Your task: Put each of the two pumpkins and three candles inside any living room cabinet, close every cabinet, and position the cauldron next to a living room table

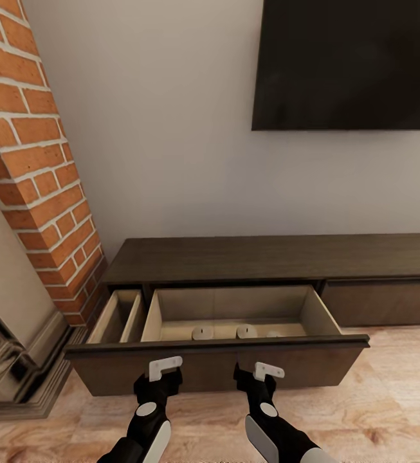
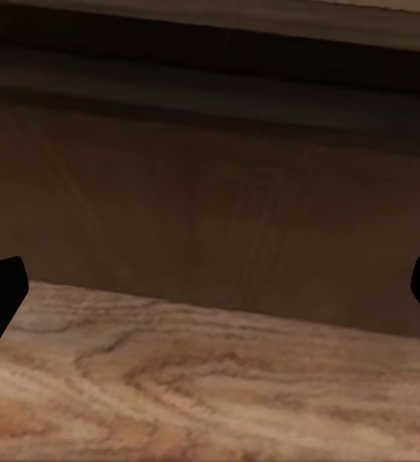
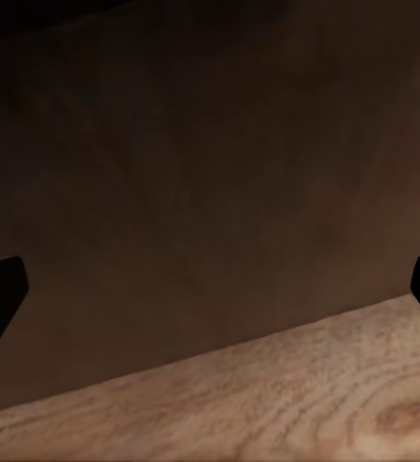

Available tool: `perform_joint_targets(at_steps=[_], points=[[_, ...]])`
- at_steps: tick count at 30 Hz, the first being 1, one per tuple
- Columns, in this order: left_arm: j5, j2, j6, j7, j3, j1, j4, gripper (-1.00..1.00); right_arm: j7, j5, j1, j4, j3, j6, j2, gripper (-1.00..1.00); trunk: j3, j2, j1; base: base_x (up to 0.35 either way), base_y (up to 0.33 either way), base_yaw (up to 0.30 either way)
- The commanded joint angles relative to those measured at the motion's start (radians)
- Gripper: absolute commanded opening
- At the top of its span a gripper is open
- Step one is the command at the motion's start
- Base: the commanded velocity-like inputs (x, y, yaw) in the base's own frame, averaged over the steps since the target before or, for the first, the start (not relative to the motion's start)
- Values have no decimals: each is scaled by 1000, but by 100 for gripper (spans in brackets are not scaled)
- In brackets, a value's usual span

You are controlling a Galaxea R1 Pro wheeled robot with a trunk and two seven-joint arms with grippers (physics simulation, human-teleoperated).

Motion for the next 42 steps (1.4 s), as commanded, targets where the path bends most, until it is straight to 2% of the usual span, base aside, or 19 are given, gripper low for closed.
perform_joint_targets(at_steps=[1,3,42], points=[[7,0,3,7,-2,-1,-1,100,-5,-10,-1,0,9,-6,-1,100,-4,-8,4,0,0,0],[6,0,3,7,-2,-1,-1,100,-5,-10,-1,0,9,-6,-1,100,-12,-8,5,0,0,0],[4,1,8,7,3,-1,2,100,-5,-10,-1,0,9,-6,-1,100,-12,-8,5,45,0,0]])
